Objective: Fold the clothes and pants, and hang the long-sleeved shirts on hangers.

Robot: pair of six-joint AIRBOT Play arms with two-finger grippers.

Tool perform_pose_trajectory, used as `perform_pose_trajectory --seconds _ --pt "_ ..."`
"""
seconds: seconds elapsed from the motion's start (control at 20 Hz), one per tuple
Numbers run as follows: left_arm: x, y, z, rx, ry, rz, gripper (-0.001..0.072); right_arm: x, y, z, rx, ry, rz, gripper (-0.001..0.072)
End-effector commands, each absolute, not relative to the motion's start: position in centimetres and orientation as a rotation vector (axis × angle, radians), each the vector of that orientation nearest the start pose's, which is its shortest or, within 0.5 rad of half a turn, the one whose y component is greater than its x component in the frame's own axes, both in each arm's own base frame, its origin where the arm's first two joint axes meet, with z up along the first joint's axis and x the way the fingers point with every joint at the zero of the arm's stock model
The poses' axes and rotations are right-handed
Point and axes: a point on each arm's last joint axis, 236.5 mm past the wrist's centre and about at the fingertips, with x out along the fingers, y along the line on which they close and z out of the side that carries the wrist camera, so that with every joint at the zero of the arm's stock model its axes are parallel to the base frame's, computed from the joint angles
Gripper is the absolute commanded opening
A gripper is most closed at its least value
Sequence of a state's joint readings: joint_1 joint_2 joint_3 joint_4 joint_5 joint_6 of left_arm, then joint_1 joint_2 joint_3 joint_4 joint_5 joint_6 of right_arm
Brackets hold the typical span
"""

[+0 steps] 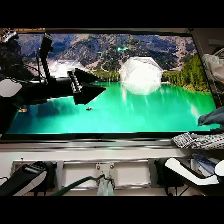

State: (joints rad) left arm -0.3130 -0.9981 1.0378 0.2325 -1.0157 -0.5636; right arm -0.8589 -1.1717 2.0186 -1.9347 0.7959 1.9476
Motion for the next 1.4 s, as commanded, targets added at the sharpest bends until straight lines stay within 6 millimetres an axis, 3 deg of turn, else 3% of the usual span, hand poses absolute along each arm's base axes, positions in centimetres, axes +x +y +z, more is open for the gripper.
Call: perform_pose_trajectory --seconds 0.0,0.1,0.3,0.45,0.5,0.65,0.7,0.85,0.95,1.15,1.25,1.35 --pt "28.8 -29.9 23.6 -0.241 0.420 -1.251 0.0634 21.4 -37.8 52.4 0.102 -0.286 -1.095 0.0043" --pt "28.8 -29.9 23.6 -0.246 0.423 -1.250 0.0634 20.9 -39.3 51.8 0.130 -0.296 -1.106 0.0043" --pt "28.8 -29.9 23.5 -0.260 0.437 -1.246 0.0634 19.3 -42.0 48.7 0.205 -0.223 -1.173 0.0044" --pt "28.8 -29.9 23.5 -0.260 0.437 -1.246 0.0634 18.6 -42.3 48.9 0.207 -0.236 -1.183 0.0045" --pt "28.8 -29.9 23.5 -0.261 0.437 -1.246 0.0634 18.5 -42.1 49.3 0.199 -0.249 -1.179 0.0093" --pt "28.8 -29.9 23.6 -0.263 0.435 -1.247 0.0635 18.3 -41.2 50.6 0.186 -0.285 -1.164 0.0359" --pt "28.8 -29.9 23.6 -0.263 0.435 -1.247 0.0634 18.1 -40.8 51.1 0.176 -0.300 -1.160 0.0367" --pt "28.8 -29.9 23.6 -0.263 0.435 -1.247 0.0634 17.6 -39.3 53.5 0.139 -0.366 -1.138 0.0367" --pt "28.8 -29.9 23.7 -0.264 0.434 -1.247 0.0635 17.4 -37.4 56.5 0.095 -0.472 -1.086 0.0370" --pt "28.6 -29.8 24.0 -0.258 0.421 -1.246 0.0637 15.6 -30.2 64.9 0.029 -0.831 -0.867 0.0370" --pt "29.0 -29.5 24.7 -0.227 0.371 -1.228 0.0638 15.7 -27.4 66.9 0.147 -0.974 -0.696 0.0370" --pt "30.5 -28.7 26.5 -0.212 0.292 -1.151 0.0638 18.3 -25.2 67.3 0.341 -1.013 -0.496 0.0375"
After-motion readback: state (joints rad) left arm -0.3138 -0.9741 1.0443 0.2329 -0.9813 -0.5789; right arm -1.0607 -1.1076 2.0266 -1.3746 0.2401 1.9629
